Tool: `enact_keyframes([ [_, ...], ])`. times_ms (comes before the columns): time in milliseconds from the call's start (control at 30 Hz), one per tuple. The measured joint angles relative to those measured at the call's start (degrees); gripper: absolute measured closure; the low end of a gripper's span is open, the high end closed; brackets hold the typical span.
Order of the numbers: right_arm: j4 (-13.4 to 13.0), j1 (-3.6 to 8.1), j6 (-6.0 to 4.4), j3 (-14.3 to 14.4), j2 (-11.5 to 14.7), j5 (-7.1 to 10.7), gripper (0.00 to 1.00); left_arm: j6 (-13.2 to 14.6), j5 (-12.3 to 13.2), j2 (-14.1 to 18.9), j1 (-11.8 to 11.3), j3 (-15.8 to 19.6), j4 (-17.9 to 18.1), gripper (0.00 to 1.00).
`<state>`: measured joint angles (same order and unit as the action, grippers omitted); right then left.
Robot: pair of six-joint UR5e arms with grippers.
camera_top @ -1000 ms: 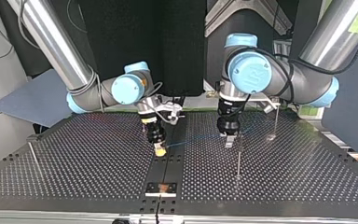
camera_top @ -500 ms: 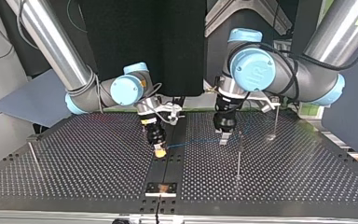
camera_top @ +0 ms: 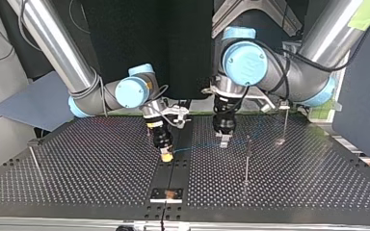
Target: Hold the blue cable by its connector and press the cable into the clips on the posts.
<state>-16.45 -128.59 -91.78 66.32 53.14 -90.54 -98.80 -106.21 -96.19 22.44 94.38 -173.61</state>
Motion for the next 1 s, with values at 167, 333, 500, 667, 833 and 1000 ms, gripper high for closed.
enact_keyframes([
  [167, 0.10, -0.03, 0.00, 0.00, 0.01, 0.00, 1.00, 0.29, -1.90, -2.10, 2.35, 0.00, 1.31, 0.00],
  [333, 0.18, 0.04, 0.02, -0.30, 0.04, 0.04, 1.00, 0.06, -4.08, -2.88, 3.18, 0.01, 2.10, 0.00],
  [500, 0.27, -0.02, 0.07, -0.50, 0.05, 0.05, 1.00, 0.02, -5.16, -2.96, 2.54, 0.00, 2.32, 0.00],
  [667, 0.34, -0.05, 0.08, -0.52, 0.04, 0.04, 1.00, 0.21, -5.32, -3.87, 2.00, -0.02, 2.32, 0.00],
  [833, 0.40, -0.08, 0.08, -0.53, 0.06, 0.06, 1.00, 0.40, -5.57, -5.88, 1.83, -1.44, 1.72, 0.00],
  [1000, 0.43, -0.08, 0.09, -0.53, 0.06, 0.07, 1.00, 0.45, -7.05, -6.50, 1.74, -3.62, 2.32, 0.00],
])
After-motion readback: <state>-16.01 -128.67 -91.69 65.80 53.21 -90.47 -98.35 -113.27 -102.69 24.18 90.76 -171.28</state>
